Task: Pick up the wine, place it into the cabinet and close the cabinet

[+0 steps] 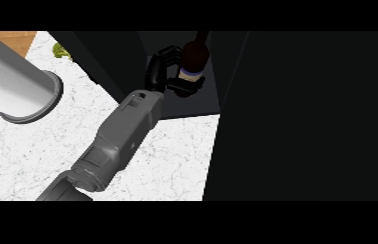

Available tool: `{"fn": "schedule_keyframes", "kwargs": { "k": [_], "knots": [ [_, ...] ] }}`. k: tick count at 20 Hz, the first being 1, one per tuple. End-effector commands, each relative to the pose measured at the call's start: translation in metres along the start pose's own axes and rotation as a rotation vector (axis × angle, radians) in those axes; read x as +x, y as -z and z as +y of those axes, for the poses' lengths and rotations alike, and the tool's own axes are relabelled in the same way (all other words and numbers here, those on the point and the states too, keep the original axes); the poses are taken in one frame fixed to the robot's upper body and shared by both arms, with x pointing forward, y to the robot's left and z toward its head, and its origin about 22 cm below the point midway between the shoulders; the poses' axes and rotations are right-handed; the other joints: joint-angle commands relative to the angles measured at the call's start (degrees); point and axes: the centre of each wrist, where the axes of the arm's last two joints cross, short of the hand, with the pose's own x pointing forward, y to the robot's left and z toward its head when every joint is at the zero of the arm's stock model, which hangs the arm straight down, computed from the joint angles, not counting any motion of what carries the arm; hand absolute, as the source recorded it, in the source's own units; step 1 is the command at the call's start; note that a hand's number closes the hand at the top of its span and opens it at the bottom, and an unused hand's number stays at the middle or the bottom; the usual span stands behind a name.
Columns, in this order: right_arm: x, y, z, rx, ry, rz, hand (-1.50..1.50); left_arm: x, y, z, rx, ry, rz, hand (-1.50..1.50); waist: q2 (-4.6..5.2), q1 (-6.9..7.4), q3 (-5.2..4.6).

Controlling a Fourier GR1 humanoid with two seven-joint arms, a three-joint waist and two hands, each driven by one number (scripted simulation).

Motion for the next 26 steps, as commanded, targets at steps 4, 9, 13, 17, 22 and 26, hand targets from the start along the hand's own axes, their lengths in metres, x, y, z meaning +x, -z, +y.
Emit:
{"fn": "schedule_keyframes", "kwargs": {
  "k": [4, 9, 13, 17, 22, 26],
  "knots": [
    [0.035, -0.014, -0.004, 0.026, 0.109, 0.004, -1.5, -0.006, 0.002, 0.013, 0.069, 0.013, 0.011, 1.5, 0.41, -1.07, 0.01],
    [0.027, -0.008, -0.005, 0.036, 0.093, -0.024, -1.5, 0.007, 0.013, 0.021, 0.099, 0.092, -0.022, 1.5, 0.78, -0.59, 0.05],
    [0.025, -0.012, -0.001, 0.05, 0.108, -0.005, -1.5, 0.008, 0.015, 0.027, 0.151, 0.183, -0.061, -1.5, 0.91, -1.94, 0.01],
    [0.021, -0.014, 0.001, 0.074, 0.098, -0.022, -1.5, 0.002, 0.013, 0.033, 0.174, 0.207, -0.064, -1.5, 0.93, -1.87, -0.02],
    [0.018, -0.013, 0.002, 0.08, 0.105, -0.036, -1.5, 0.022, 0.025, 0.037, 0.221, 0.254, -0.081, -1.5, 1.25, -2.11, -0.02],
    [0.023, -0.012, -0.003, 0.08, 0.101, -0.037, -1.5, 0.034, 0.03, 0.024, 0.13, 0.153, -0.104, -1.5, 1.19, -1.84, -0.04]
  ]
}}
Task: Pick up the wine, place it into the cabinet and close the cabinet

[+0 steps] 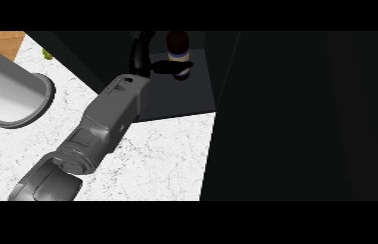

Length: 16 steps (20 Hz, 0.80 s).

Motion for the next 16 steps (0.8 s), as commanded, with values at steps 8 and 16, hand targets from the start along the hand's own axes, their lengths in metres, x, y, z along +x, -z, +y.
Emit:
{"fn": "schedule_keyframes", "kwargs": {
  "k": [8, 16],
  "knots": [
    [0.024, -0.005, -0.004, -0.016, 0.068, -0.007, -1.5, 0.03, 0.012, -0.011, -0.12, -0.282, -0.11, 1.5, -0.51, 1.33, 0.0],
    [0.038, -0.009, -0.008, -0.027, 0.064, 0.012, -1.5, 0.041, 0.01, -0.026, -0.249, -0.383, -0.13, -1.5, -1.24, 3.13, 0.03]
  ]
}}
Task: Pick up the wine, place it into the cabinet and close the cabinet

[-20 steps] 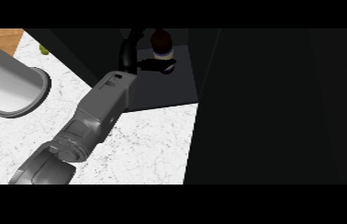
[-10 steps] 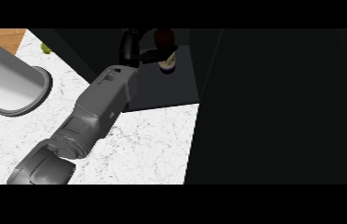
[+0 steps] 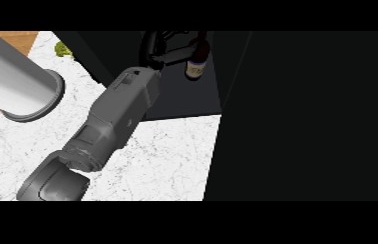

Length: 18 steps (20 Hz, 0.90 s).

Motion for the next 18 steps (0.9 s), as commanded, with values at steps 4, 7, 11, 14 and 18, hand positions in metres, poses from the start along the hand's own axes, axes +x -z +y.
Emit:
{"fn": "schedule_keyframes", "kwargs": {
  "k": [4, 7, 11, 14, 18],
  "knots": [
    [0.046, -0.007, -0.004, -0.015, 0.101, 0.01, -1.5, 0.004, 0.001, -0.023, -0.064, -0.064, 0.009, -1.5, -0.73, 2.01, 0.01],
    [0.054, -0.008, -0.007, -0.031, 0.1, -0.01, -1.5, -0.002, -0.004, -0.02, -0.077, -0.082, 0.012, -1.5, -1.24, 2.7, 0.05],
    [0.042, -0.007, -0.006, -0.034, 0.087, 0.027, -1.5, 0.005, -0.001, -0.024, -0.091, -0.107, 0.026, -1.5, -1.47, 3.27, 0.1],
    [0.053, -0.004, -0.012, -0.043, 0.068, 0.012, -1.5, 0.004, -0.004, -0.024, -0.118, -0.131, 0.028, -1.5, -1.57, 3.37, 0.06],
    [0.054, -0.008, -0.01, -0.073, 0.063, 0.025, -1.5, -0.002, -0.012, -0.02, -0.172, -0.215, 0.03, -1.5, -2.12, 4.57, 0.04]
  ]
}}
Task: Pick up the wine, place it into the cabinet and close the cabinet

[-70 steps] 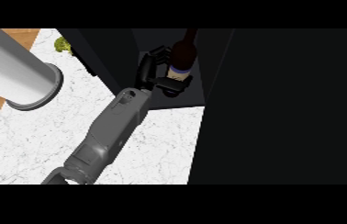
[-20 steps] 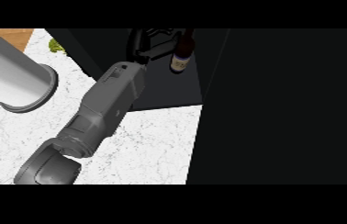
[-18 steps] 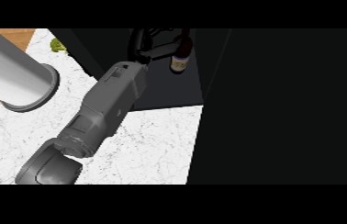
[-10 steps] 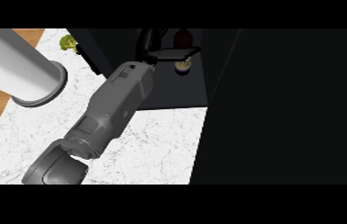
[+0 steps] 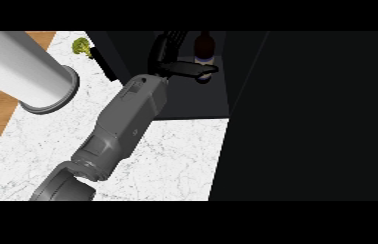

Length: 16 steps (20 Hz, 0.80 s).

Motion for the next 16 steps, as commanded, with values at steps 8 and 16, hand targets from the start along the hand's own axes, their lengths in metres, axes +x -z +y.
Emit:
{"fn": "schedule_keyframes", "kwargs": {
  "k": [8, 16],
  "knots": [
    [0.041, -0.015, -0.003, -0.003, 0.094, 0.022, -1.5, -0.027, -0.049, -0.001, -0.074, -0.13, 0.019, -1.5, -0.59, 0.9, -0.02],
    [0.043, -0.02, -0.004, -0.035, 0.106, 0.016, -1.5, -0.039, -0.102, 0.002, -0.061, -0.176, 0.075, -1.5, -0.99, 2.42, 0.1]
  ]
}}
